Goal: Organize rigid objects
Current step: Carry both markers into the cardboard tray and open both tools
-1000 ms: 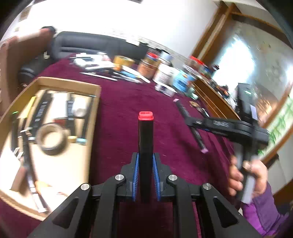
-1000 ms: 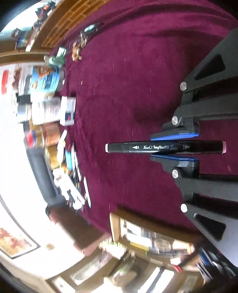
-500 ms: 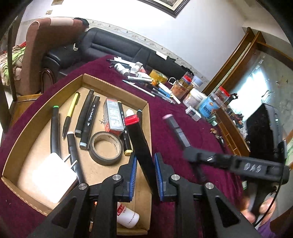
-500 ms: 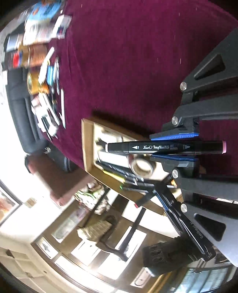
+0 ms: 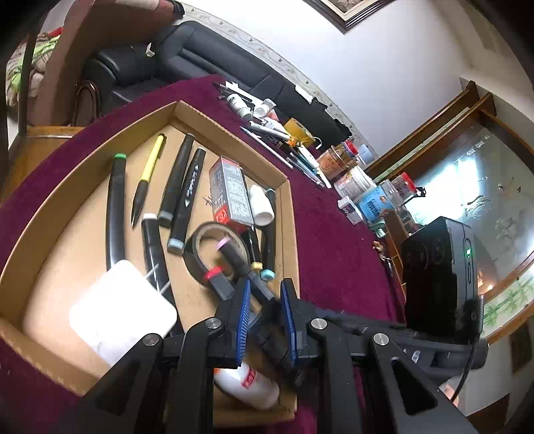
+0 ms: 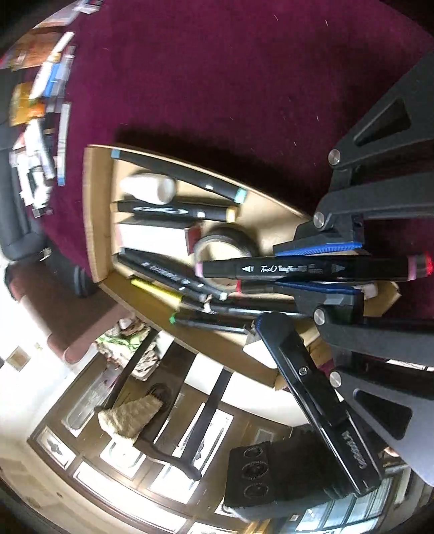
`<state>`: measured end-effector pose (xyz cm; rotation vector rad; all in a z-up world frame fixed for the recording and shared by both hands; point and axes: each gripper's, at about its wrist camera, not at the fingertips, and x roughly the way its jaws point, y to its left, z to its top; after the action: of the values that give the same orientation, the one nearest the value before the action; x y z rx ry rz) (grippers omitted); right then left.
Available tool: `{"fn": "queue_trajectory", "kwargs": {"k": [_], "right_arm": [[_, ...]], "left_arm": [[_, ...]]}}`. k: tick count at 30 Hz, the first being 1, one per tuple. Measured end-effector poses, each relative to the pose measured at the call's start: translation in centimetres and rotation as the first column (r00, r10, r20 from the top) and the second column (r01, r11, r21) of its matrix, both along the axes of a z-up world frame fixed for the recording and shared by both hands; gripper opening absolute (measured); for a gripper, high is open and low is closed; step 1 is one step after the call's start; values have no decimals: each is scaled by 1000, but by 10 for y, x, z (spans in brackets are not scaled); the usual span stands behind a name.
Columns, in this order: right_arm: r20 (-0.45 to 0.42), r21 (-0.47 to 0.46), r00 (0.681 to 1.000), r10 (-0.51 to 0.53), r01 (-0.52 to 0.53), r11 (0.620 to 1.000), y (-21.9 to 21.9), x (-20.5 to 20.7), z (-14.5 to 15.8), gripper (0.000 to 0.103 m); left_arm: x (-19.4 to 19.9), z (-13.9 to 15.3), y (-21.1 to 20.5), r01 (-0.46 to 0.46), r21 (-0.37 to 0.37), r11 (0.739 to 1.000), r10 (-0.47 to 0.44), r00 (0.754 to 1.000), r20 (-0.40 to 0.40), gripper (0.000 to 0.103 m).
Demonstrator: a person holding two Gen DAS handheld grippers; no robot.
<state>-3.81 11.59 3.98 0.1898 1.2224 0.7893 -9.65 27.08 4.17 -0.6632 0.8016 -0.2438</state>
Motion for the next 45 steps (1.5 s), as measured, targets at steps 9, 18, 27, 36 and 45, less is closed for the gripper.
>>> {"fn": "queue_trajectory", "kwargs": {"k": [9, 18, 27, 36, 45], "right_arm": [[150, -128, 988, 42, -22, 992, 30, -18, 7, 15], [207, -199, 978, 41, 1, 980, 45, 6, 0, 15], [316, -351, 946, 76, 42, 935, 69, 16, 2, 15], [226, -312, 970, 86, -12, 950, 57, 1, -1, 15], [274, -309, 957, 93, -4, 951, 57, -6, 2, 17]], "left_arm": [[13, 5, 0, -50, 87, 995, 49, 999, 18, 19], [-21, 23, 28, -182, 102, 978, 176, 982, 64, 61], [-33, 34, 27, -256, 231, 939, 238, 966, 105, 67], [-36, 31, 18, -281, 388, 878, 262, 960, 103, 67], [-39, 33, 10, -297, 443, 846, 280, 954, 104, 67]]}}
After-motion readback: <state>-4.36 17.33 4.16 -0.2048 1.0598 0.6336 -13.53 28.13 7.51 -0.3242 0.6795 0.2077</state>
